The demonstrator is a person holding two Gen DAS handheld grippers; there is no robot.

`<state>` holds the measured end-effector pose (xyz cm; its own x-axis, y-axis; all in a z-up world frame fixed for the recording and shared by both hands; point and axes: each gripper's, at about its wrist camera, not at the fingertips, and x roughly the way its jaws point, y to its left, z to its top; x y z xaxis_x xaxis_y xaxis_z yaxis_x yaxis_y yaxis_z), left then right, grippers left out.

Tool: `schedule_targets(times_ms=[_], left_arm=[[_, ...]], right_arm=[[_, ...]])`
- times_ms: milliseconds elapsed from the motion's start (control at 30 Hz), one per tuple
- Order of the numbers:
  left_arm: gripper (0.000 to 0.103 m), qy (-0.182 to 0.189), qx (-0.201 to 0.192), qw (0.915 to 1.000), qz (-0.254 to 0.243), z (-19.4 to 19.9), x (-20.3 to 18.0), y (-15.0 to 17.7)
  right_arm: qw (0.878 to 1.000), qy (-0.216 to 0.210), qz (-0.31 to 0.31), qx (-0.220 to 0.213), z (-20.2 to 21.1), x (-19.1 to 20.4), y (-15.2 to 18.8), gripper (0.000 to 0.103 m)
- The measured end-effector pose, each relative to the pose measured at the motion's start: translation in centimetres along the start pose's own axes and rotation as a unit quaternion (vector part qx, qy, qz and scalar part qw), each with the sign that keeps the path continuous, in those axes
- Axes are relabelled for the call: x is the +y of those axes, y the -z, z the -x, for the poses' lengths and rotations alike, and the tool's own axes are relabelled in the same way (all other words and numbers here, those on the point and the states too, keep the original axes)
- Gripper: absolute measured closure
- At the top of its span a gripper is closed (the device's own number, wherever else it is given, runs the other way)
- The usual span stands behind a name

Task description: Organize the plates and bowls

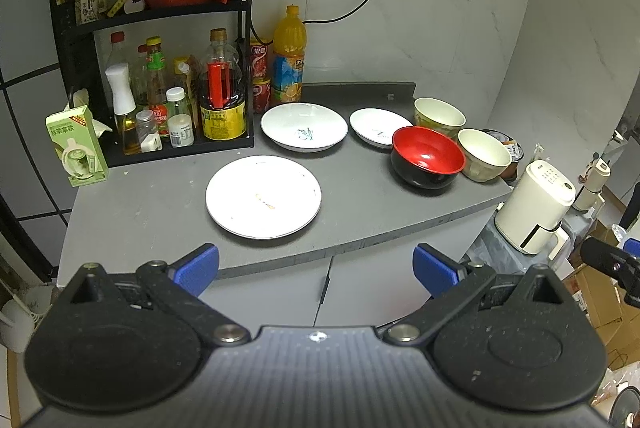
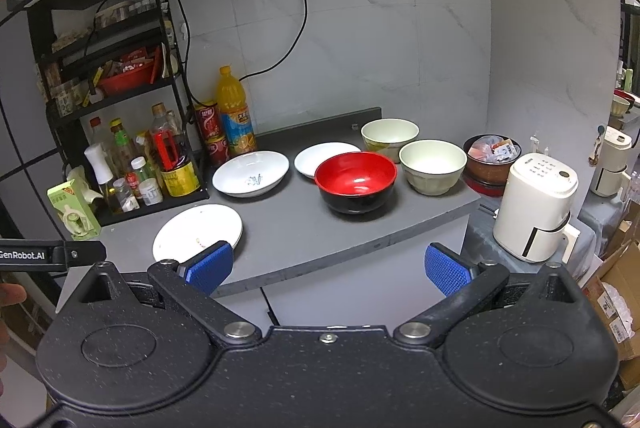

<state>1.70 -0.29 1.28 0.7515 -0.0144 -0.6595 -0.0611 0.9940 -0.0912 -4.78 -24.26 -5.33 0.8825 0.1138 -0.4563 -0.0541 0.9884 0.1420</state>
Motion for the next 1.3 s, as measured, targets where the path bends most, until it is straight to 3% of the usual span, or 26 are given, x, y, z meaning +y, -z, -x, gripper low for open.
schedule_targets(times_ms=[900, 1300], left_arm=[[0.001, -0.015, 0.009, 0.9999, 0.002, -0.7, -1.6, -0.5], [0.001, -0.009, 0.028, 0.9995, 0.01, -4.4, -3.4, -1.6]], right_arm=[[1.0, -0.021, -0.016, 0.001, -1.1, -1.5, -0.8, 0.0], [0.999, -0.005, -0.037, 0.02, -4.3, -4.4, -0.9, 0.0]])
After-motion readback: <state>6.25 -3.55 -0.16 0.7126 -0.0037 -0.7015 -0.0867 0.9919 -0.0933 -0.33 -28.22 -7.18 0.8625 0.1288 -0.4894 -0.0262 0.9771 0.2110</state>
